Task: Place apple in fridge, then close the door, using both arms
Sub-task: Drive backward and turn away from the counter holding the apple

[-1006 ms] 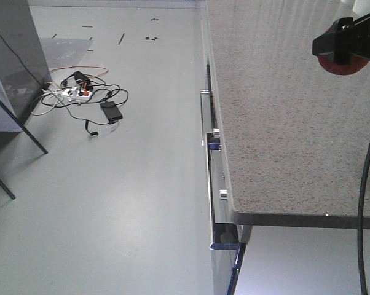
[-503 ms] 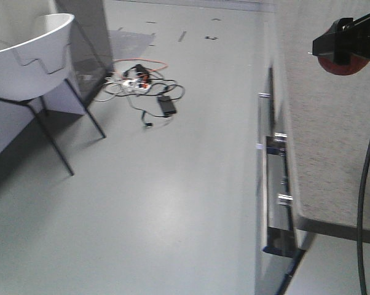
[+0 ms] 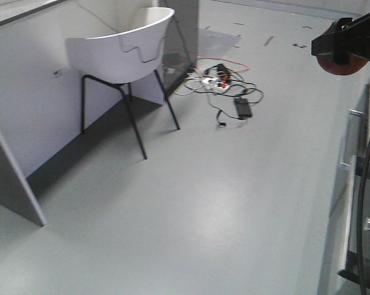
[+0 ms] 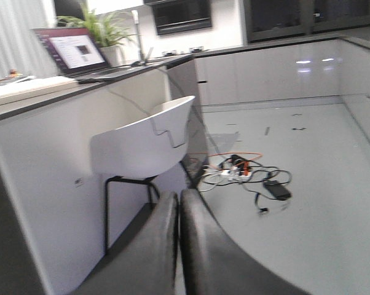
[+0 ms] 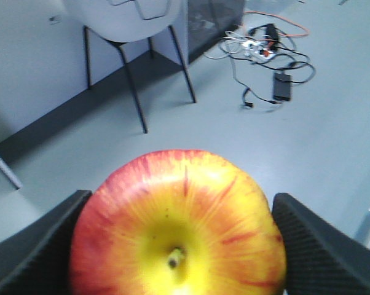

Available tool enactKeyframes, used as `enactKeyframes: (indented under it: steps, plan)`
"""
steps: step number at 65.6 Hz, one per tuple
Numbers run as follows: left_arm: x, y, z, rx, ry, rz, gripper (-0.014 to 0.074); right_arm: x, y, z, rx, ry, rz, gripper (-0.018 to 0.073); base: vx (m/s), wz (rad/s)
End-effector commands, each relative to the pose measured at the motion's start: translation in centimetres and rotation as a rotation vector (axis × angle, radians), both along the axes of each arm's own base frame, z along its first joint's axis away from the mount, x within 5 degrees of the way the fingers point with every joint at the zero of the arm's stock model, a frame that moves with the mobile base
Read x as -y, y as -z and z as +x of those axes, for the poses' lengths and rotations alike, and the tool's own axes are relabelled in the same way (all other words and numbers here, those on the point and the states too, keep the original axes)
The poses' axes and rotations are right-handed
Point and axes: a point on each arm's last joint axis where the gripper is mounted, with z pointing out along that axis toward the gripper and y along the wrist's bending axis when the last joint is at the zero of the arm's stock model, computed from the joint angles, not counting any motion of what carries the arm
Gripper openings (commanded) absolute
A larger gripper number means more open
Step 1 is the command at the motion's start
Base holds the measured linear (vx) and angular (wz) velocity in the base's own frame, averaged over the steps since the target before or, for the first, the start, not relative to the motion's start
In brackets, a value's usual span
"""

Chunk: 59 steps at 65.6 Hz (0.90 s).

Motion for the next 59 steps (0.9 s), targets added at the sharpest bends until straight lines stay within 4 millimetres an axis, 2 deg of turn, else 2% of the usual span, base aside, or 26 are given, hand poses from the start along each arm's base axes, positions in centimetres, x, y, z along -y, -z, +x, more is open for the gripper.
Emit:
enactKeyframes:
  steps: [1,59]
  plan:
    - [0.02,-1.36,-0.27,0.103,0.006,-0.028,-0.0007,0.17,-2.73,-0.8,0.139,0.02,0.011,0.0102,-0.04,0.48]
    - [0.02,-1.36,-0.27,0.103,0.006,-0.028,-0.0007,0.17,-2.73,-0.8,0.139,0.02,0.011,0.0102,-0.01,0.45]
